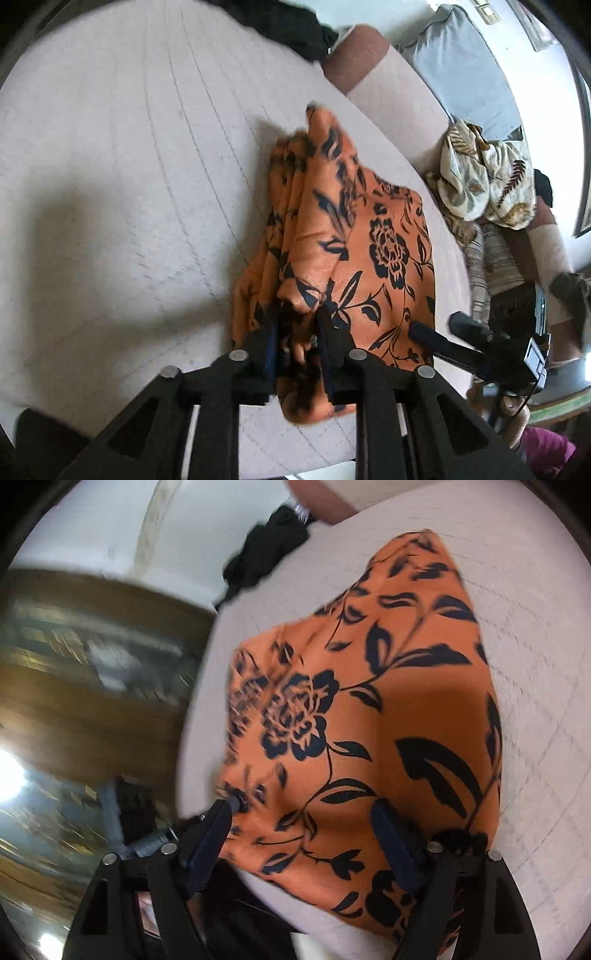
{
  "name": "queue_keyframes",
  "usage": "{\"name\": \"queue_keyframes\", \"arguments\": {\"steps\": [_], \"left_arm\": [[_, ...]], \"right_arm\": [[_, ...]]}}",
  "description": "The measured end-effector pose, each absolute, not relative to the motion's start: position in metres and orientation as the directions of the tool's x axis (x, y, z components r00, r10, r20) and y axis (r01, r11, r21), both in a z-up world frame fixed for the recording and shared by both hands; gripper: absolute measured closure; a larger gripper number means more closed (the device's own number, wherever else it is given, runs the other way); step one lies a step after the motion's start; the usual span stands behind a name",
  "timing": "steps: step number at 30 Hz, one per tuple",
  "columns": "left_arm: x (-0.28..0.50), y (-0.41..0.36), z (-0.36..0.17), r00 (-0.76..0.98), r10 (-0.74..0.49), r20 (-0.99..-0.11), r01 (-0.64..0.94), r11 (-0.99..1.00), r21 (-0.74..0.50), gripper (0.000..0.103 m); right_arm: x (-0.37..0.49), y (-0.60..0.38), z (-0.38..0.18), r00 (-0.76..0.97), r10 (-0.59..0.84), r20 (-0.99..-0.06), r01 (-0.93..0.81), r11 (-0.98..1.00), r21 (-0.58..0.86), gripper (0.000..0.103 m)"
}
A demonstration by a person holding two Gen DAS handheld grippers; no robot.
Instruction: Fold small clothes
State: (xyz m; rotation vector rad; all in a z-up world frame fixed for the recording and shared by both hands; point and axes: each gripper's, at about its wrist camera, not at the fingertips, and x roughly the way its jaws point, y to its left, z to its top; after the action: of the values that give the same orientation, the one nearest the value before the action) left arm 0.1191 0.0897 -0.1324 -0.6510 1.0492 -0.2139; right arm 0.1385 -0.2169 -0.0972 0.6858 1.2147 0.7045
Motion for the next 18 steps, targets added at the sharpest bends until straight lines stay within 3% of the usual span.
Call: {"name": "queue_keyframes", "arguments": {"steps": [5,10,15,16,17,18], "left_arm": [[0.131,0.075,-0.089,0.567,-0.419,-0.709,-0.028,0.851,-0.525,0.068],[0.217,0.044,-0.112,0.432,-0.398,-0.809,-0.029,0.891,-0.454,0.066],[0.271,0.043,-0.099,0.484,-0.391,-0.783,0.010,0.897,-0.441,0.069],[0.280,0.042,-0.100,0.490,-0.364,-0.792,0.015,0.912,-0.409,0.072],[0.290,0.041,-0.108,0.476,-0.325,-0.817,-0.002,0.929,-0.371,0.082],[0.299,0.045,-0.124,0.443,-0.303,-0.844,-0.037,0.934,-0.355,0.083]], "right_arm": [[0.129,-0.228,-0.092,0.205,0.823,-0.530,-0.146,0.561,0.815,0.021],[0.121,-0.240,-0.110,0.203,0.861,-0.467,-0.122,0.495,0.860,0.021],[0.115,-0.243,-0.114,0.188,0.872,-0.452,-0.157,0.481,0.862,0.021],[0.114,-0.244,-0.116,0.186,0.874,-0.448,-0.159,0.477,0.865,0.021],[0.114,-0.244,-0.119,0.181,0.880,-0.439,-0.162,0.467,0.869,0.021],[0.114,-0.245,-0.120,0.178,0.885,-0.431,-0.163,0.458,0.874,0.021]]}}
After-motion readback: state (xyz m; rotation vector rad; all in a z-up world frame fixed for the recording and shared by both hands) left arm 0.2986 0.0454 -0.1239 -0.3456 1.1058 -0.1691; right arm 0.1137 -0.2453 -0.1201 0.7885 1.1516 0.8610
